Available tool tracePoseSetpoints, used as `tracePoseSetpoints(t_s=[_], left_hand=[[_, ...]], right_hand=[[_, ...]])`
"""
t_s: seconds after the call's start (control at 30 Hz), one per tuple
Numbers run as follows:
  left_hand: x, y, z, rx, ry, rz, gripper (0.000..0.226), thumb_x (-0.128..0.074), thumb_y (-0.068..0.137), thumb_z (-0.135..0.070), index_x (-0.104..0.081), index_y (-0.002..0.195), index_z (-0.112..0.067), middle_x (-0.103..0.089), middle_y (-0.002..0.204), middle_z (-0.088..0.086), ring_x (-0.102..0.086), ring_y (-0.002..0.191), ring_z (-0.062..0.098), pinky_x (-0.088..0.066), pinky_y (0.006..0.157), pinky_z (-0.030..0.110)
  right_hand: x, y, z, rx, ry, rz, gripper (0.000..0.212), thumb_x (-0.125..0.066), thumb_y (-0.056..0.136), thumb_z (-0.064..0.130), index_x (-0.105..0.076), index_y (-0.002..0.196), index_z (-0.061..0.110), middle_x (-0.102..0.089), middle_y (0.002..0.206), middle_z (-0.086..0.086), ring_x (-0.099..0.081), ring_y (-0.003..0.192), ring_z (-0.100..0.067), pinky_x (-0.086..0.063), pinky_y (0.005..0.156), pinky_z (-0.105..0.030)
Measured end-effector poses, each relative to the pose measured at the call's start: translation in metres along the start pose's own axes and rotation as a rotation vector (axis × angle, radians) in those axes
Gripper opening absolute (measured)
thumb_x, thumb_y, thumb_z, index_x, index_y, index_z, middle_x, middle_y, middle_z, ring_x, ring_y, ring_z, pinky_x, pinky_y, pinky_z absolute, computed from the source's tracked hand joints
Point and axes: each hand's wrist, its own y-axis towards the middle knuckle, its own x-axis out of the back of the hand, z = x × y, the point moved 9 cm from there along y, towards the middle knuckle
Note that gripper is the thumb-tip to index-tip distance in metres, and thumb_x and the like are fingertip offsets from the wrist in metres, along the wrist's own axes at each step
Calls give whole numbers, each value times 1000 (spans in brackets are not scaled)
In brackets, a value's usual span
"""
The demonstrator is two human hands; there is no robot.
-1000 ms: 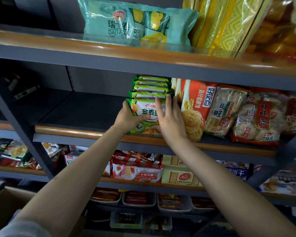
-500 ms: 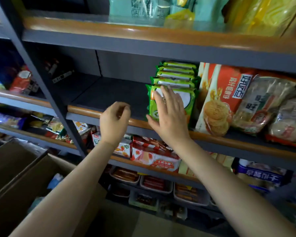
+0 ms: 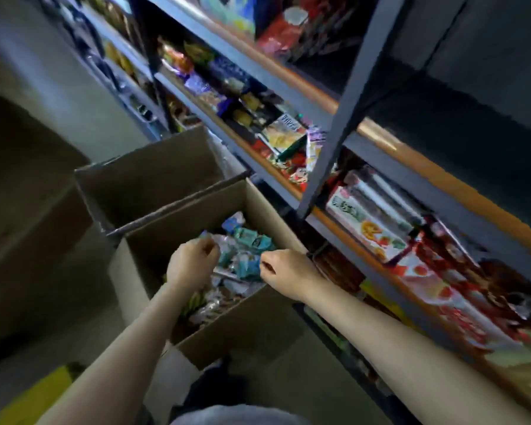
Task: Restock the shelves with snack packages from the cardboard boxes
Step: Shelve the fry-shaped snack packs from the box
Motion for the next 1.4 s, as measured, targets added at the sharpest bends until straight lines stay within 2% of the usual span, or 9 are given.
tracePoseSetpoints(t_s=[0.13, 0.3, 0.43, 0.57, 0.73, 0.93, 1.07, 1.23, 1.4], left_hand=[[4, 27, 93, 40, 111, -31, 30, -64, 92, -30, -71, 116, -14, -63, 122, 10, -58, 119, 31, -48, 96, 41], [4, 42, 182, 254, 77, -150, 89, -73, 86, -30, -26, 157, -5, -20, 163, 27, -18, 151, 42, -19, 121, 49], [-21, 46, 213, 377, -197, -115, 96, -70, 89, -20, -8, 162, -17, -17, 165, 17, -43, 137, 42, -46, 99, 46], [-27, 45, 217, 411, -226, -152, 91, -65, 92, -15, -9, 162, -26, -26, 163, 9, -59, 115, 40, -45, 75, 35], [-28, 41, 226, 419, -264, -196, 87, -62, 93, -13, -11, 161, -34, -30, 162, 5, -56, 120, 33, -48, 77, 35], [-31, 40, 230, 408, -292, -232, 85, -62, 94, -16, -13, 160, -37, -34, 159, 2, -52, 123, 23, -50, 85, 35], [-31, 38, 230, 416, -281, -245, 84, -63, 94, -19, -12, 159, -37, -34, 159, 3, -49, 117, 12, -53, 88, 38], [-32, 40, 227, 397, -257, -246, 85, -64, 93, -19, -13, 160, -35, -34, 158, 4, -54, 125, 27, -57, 88, 46], [-32, 41, 226, 395, -241, -247, 85, -63, 94, -20, -11, 160, -36, -34, 158, 5, -54, 126, 30, -58, 88, 47]], right_hand=[[-61, 80, 11, -125, 21, 141, 29, -44, 103, 26, -47, 78, 12, -55, 79, -12, -54, 73, -30, -28, 54, -36], [-133, 137, -22, -410, 80, 276, 26, -50, 98, 26, -48, 75, 14, -55, 79, -8, -60, 86, -31, -42, 65, -38], [-183, 149, -36, -533, 152, 402, 17, -54, 100, 29, -60, 103, 13, -58, 91, -3, -60, 94, -26, -47, 75, -34], [-238, 157, -32, -493, 162, 494, 29, -57, 97, 25, -62, 123, 14, -64, 122, -9, -60, 109, -28, -50, 91, -35], [-298, 181, -24, -415, -34, 689, 50, -65, 93, 20, -49, 140, 14, -57, 136, -13, -56, 122, -31, -49, 97, -39], [-333, 199, -41, -321, -275, 804, 113, -79, 74, 57, -17, 157, 15, -24, 160, -17, -23, 147, -38, -24, 117, -58], [-350, 194, -47, -261, -367, 903, 111, -78, 71, 63, -23, 157, 19, -27, 159, -14, -24, 145, -36, -27, 114, -57], [-347, 197, -36, -198, -525, 923, 115, -73, 68, 72, -26, 157, 16, -18, 161, -17, -13, 149, -38, -15, 117, -60], [-348, 191, -27, -257, -323, 953, 118, -82, 70, 56, -15, 159, 18, -18, 163, -14, -19, 149, -35, -30, 117, -53]])
